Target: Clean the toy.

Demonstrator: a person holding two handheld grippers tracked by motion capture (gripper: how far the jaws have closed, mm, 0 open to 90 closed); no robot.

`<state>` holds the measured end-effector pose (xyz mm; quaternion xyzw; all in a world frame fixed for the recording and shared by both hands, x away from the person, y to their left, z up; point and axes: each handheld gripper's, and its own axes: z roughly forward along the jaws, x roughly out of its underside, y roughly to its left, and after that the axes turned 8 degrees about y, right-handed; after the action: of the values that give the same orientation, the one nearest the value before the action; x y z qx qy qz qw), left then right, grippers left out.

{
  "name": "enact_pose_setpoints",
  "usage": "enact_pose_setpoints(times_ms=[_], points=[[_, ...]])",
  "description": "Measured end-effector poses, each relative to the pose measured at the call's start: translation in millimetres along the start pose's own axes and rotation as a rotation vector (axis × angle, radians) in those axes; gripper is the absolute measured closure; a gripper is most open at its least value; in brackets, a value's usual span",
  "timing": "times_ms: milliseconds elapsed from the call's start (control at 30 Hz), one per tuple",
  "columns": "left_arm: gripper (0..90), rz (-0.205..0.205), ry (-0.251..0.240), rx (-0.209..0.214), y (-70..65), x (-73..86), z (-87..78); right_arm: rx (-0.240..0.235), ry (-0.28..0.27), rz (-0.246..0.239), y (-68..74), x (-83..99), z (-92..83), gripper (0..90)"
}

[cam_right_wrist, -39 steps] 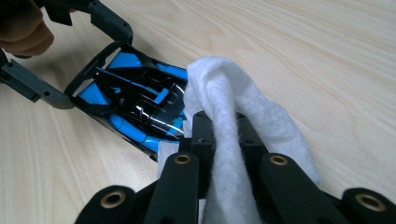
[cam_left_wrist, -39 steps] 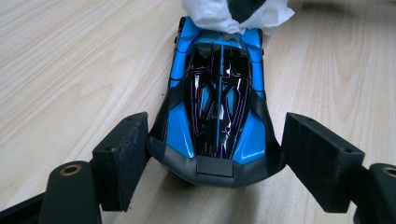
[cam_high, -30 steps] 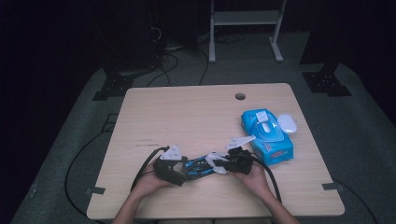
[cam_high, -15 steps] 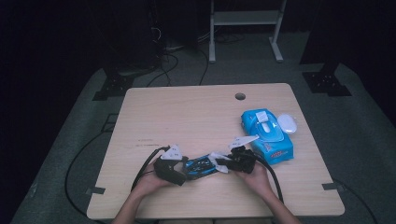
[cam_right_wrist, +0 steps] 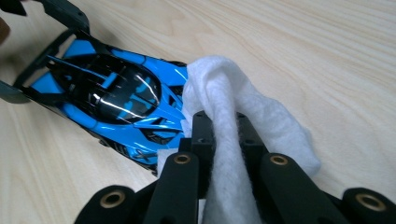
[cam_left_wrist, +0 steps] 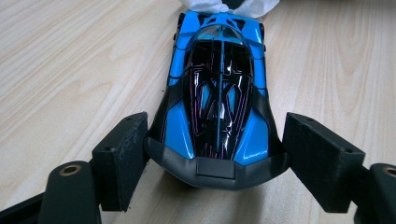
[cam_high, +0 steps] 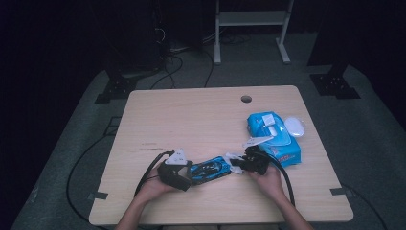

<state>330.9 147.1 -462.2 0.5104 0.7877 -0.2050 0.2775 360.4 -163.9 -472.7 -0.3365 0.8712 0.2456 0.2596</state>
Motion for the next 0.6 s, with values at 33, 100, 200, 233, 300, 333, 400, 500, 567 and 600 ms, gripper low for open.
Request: enact_pose_setpoints(times_ms=[33, 100, 200, 233, 300, 333, 400, 500, 567, 600], points=[[23.6, 0.003, 0.001, -0.003, -0.3, -0.1, 0.1, 0.007, -0.002, -0.015, 2.2, -1.1, -1.3, 81.0], [23.6, 0.004, 0.003, -0.009, -1.2, -0.4, 0.4, -0.001, -0.029, -0.043, 9.2, -5.3, -5.6, 81.0], [23.6, 0.01, 0.004, -0.01, -1.0, -0.1, 0.9, -0.02, -0.05, -0.091, 24.5, -17.1, -5.5, 80.9], [23.7, 0.014, 0.006, -0.011, -0.9, 0.0, 0.8, -0.031, -0.05, -0.11, 29.3, -22.1, -2.2, 80.9], [23.6, 0.016, 0.01, -0.016, -1.5, 0.0, 0.5, -0.022, -0.034, -0.149, 38.4, -33.0, 8.3, 80.9], [23.7, 0.016, 0.013, -0.019, -2.0, 0.0, 0.4, -0.027, -0.025, -0.162, 41.0, -38.0, 14.8, 80.9], [23.6, 0.024, 0.022, -0.028, -2.4, 0.1, -0.2, -0.042, -0.019, -0.158, 42.2, -45.1, 26.2, 80.9], [23.5, 0.02, 0.023, -0.028, -2.7, 0.3, 0.8, -0.055, -0.019, -0.131, 34.5, -47.1, 32.0, 81.3], [23.5, 0.034, 0.031, -0.035, -3.2, -0.7, 1.7, -0.061, -0.035, -0.105, 27.6, -42.9, 28.4, 81.6], [23.5, 0.038, 0.034, -0.036, -3.2, -1.4, 2.0, -0.047, -0.04, -0.103, 24.4, -40.4, 24.8, 81.6]])
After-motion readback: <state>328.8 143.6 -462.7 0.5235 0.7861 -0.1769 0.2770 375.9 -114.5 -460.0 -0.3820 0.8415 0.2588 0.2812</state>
